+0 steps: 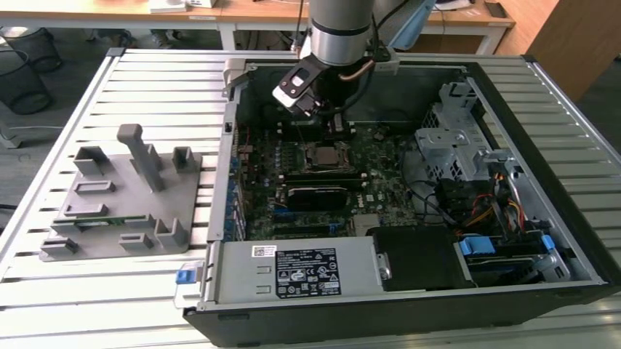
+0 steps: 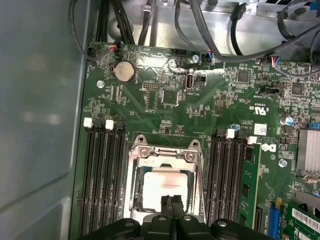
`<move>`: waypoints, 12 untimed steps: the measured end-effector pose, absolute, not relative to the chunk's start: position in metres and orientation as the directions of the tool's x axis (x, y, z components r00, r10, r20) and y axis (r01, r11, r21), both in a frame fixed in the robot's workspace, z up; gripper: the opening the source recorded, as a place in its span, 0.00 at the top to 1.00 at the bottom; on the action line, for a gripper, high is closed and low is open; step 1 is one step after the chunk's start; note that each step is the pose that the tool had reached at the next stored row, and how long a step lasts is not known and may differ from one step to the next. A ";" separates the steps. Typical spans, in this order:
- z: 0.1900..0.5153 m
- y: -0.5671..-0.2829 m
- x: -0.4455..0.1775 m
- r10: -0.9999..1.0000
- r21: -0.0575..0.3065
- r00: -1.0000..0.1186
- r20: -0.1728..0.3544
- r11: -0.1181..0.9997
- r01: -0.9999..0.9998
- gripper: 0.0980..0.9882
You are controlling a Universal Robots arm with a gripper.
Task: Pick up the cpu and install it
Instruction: 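Close the cpu cover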
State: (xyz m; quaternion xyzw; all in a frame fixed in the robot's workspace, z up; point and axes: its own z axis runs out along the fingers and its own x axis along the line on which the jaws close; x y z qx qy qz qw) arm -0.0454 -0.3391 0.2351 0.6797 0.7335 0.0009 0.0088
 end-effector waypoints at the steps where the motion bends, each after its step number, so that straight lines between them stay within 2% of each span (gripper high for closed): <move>1: 0.235 -0.339 -0.046 0.997 0.013 -0.076 -0.012 0.076 0.997 0.99; 12: 0.235 -0.339 -0.044 0.997 0.013 -0.076 -0.012 0.076 0.997 0.99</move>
